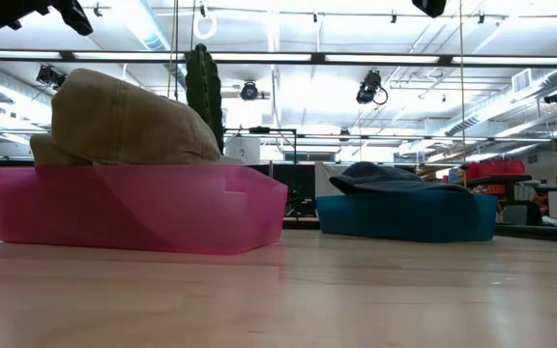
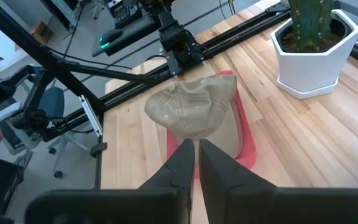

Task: Pick & Place hat
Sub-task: Return to Home Position

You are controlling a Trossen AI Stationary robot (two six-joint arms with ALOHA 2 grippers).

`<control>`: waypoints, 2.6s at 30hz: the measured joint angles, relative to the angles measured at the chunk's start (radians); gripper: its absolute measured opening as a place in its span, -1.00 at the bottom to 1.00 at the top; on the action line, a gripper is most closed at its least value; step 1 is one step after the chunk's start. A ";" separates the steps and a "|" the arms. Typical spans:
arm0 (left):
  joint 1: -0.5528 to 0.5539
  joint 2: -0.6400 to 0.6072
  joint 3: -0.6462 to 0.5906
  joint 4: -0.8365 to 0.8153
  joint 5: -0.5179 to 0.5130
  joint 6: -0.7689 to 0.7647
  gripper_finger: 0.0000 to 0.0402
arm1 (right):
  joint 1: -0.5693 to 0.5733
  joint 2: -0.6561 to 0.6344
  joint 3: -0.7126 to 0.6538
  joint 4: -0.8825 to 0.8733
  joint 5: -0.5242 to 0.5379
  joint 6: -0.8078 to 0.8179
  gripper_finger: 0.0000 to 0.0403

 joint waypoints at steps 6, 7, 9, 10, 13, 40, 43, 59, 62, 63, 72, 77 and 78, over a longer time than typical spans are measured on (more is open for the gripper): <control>0.000 0.000 -0.002 0.001 0.000 0.001 -0.99 | 0.000 0.000 0.000 0.000 0.000 0.000 -0.87; 0.000 0.000 -0.013 0.021 0.000 0.001 -0.99 | 0.000 0.000 0.000 0.000 0.000 0.000 -0.87; 0.000 0.000 -0.051 0.075 0.000 0.001 -0.99 | 0.000 0.000 0.000 0.000 0.000 0.000 -0.87; 0.000 0.000 -0.073 0.109 0.000 0.000 -0.99 | 0.000 0.000 0.000 0.000 0.000 0.000 -0.87; 0.000 0.000 -0.140 0.219 0.000 -0.010 -0.99 | 0.000 0.000 0.000 0.000 0.000 0.000 -0.87; 0.000 0.001 -0.191 -0.165 -0.104 -0.167 -0.99 | 0.000 0.001 0.000 -0.072 0.000 0.050 -0.87; 0.000 0.001 -0.191 -0.226 -0.106 -0.205 -0.99 | 0.000 0.001 0.000 -0.073 0.000 0.050 -0.87; 0.000 0.072 -0.190 -0.337 -0.088 -0.242 -0.99 | 0.000 0.001 0.000 -0.076 0.000 0.046 -0.87; 0.000 0.071 -0.192 -0.318 -0.066 -0.199 -0.99 | 0.000 0.001 0.000 -0.076 0.011 0.046 -0.87; 0.000 0.066 -0.192 -0.302 -0.054 -0.152 -0.99 | 0.000 0.001 0.000 -0.076 0.015 0.046 -0.87; 0.000 0.058 -0.192 -0.173 -0.035 0.052 -0.99 | 0.000 0.001 0.000 -0.076 0.027 0.051 -0.87; 0.000 0.006 -0.192 -0.117 0.018 0.117 -0.99 | 0.000 0.001 0.000 -0.075 0.027 0.068 -0.87; 0.000 -0.003 -0.192 -0.087 0.020 0.135 -0.99 | 0.000 0.001 0.000 -0.075 0.027 0.068 -0.87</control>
